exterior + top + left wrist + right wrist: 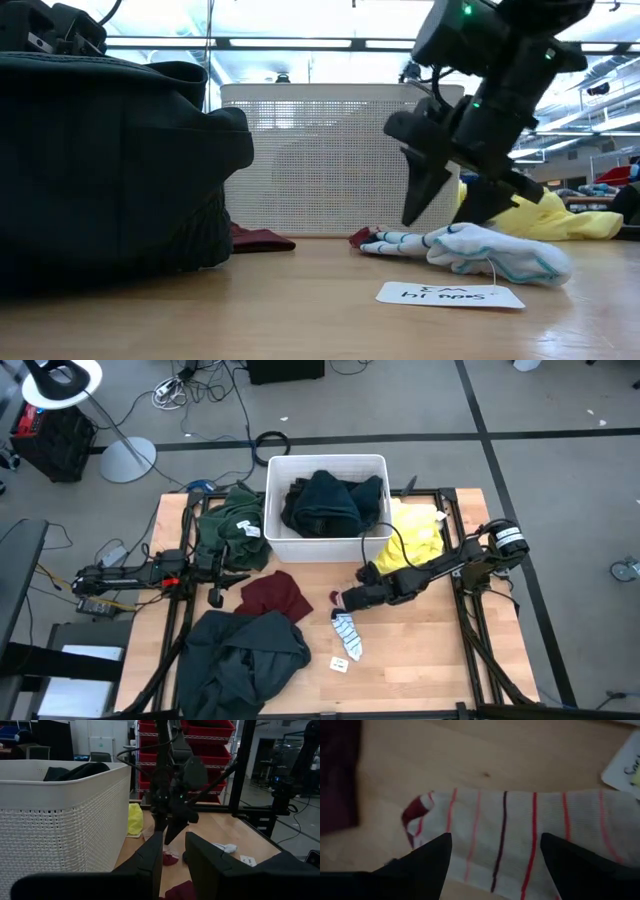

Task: Sort clothes
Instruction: Put the brown sock into the white bin

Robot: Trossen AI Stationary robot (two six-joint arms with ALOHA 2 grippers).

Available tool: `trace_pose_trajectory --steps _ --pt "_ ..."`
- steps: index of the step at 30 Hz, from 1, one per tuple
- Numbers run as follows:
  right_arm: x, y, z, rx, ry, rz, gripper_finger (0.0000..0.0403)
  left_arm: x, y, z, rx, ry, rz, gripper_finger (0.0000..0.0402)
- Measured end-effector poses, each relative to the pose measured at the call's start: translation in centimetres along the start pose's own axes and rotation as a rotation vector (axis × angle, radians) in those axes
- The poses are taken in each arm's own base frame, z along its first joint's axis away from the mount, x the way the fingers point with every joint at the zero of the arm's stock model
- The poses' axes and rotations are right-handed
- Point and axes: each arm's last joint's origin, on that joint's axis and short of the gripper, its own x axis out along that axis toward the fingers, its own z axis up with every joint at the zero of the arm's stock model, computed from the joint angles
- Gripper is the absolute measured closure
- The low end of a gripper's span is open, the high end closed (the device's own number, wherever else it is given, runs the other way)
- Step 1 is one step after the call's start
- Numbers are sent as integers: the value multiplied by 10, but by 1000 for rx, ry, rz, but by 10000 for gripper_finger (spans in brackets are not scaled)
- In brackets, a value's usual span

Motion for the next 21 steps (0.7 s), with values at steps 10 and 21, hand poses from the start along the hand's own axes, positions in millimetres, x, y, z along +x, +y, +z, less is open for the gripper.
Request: trace_pose_trajectory --steps 10,21 --pt "2 -11 -4 -84 10 -52 102 0 0 0 0 1 0 312" --pt "4 -17 -3 -216 28 -102 285 0 0 0 0 0 0 312"
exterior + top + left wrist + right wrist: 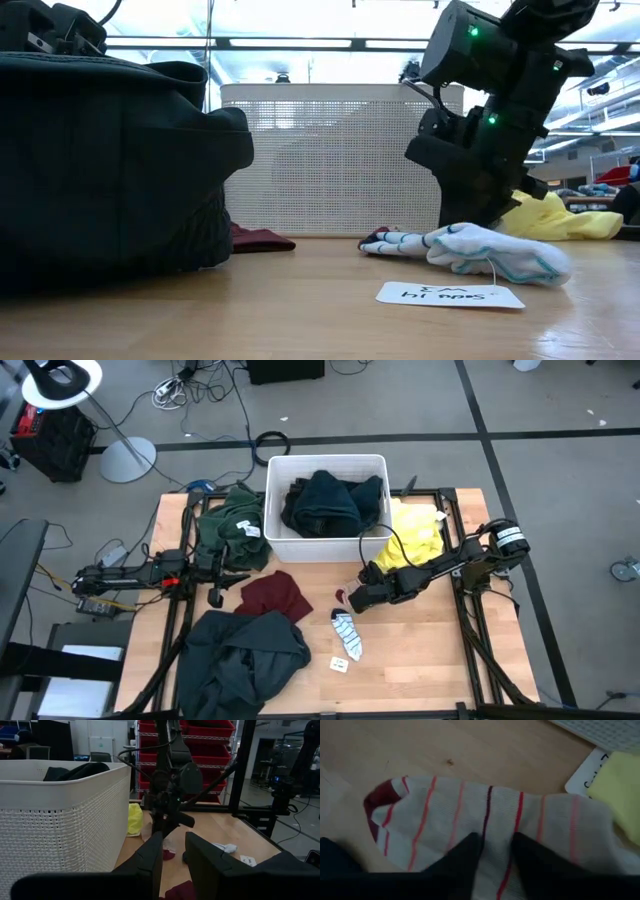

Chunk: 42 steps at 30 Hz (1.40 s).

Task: Sort clothes
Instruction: Put the brown sock into the white bin

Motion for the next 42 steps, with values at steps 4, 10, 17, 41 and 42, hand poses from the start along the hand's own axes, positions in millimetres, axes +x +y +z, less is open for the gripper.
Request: trace_pose_trajectory --steps 4,10,17,41,42 --pt "0 2 0 -15 29 26 378 0 0 0 0 0 0 312" --pt "-5 7 0 -30 61 65 395 0 0 0 0 0 0 312" --pt "-35 28 19 -139 -1 186 399 0 0 0 0 0 0 312" --pt "-208 62 194 -533 -602 225 403 0 0 0 0 0 0 312" --pt "-206 61 201 -545 -611 215 403 0 0 0 0 -1 0 312"
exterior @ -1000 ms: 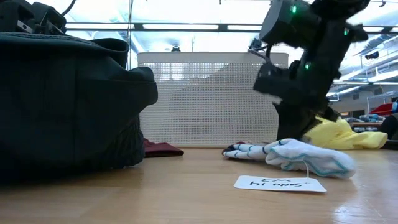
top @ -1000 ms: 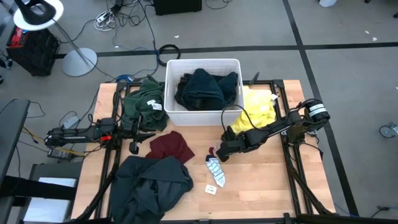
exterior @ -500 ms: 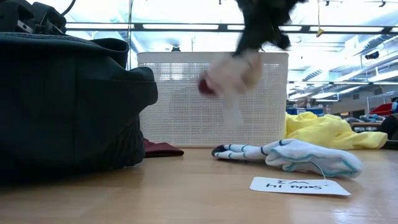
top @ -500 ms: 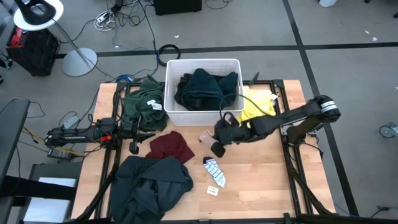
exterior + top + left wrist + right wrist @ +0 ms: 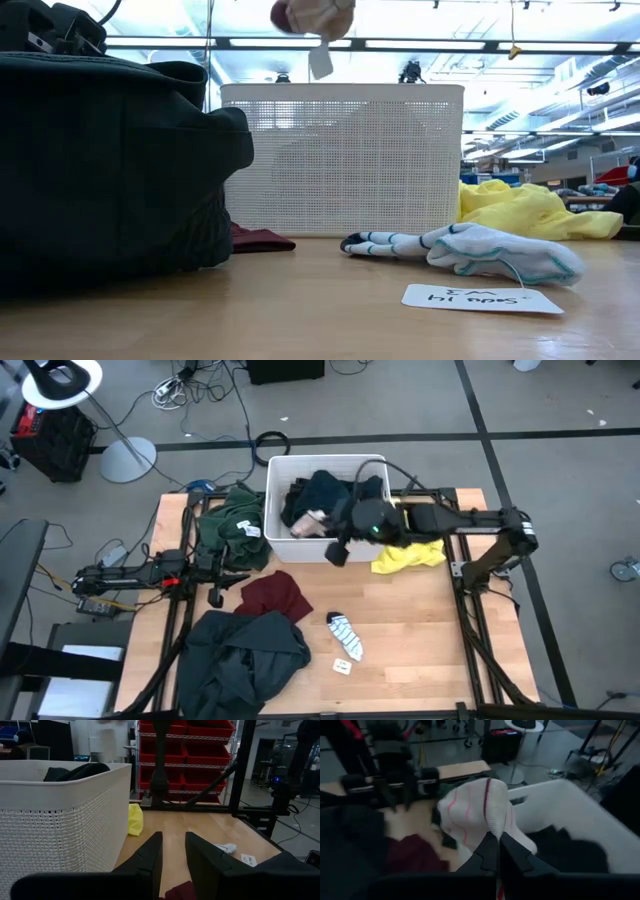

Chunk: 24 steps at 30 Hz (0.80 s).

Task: Sort clothes
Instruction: Put the brown sock into the white bin

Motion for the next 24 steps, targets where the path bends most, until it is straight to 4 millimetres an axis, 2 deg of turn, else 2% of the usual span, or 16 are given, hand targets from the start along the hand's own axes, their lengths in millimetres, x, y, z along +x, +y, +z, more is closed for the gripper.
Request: trace_pose_trajectory --steps 6,14,19,24 --pt "48 -18 4 -40 -4 15 403 0 0 0 0 -1 0 312" --pt "116 -40 -13 -2 15 -56 396 0 0 0 0 -2 0 312" --pt "145 -49 -30 2 78 -14 393 0 0 0 0 -1 0 312" --pt "157 -52 -31 30 34 -19 375 0 0 0 0 -2 0 312"
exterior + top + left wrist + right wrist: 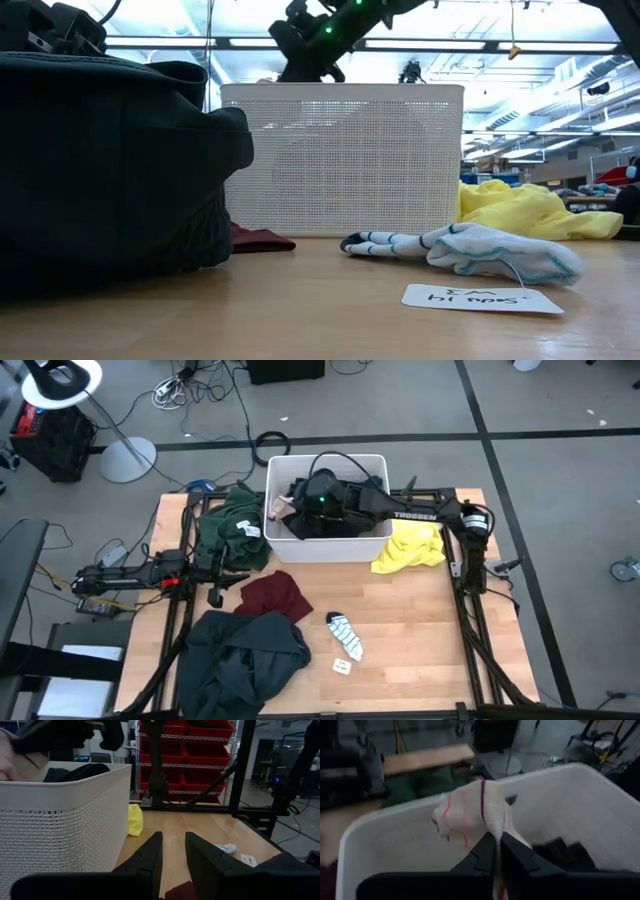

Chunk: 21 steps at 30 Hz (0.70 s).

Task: Sort clothes
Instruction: Put the brown sock into the white bin, then put the white sock into the white bin

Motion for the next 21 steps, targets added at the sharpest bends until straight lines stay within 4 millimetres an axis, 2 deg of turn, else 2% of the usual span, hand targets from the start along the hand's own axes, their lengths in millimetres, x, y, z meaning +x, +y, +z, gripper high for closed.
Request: trace_pose_trajectory --steps 10,17,21 --pt "-3 -7 7 43 -48 -40 303 0 0 0 0 0 0 312" --pt "-31 -1 17 43 -50 -18 274 0 0 0 0 0 -1 312" --pt "-55 5 22 121 -32 14 268 0 0 0 0 -1 -1 312"
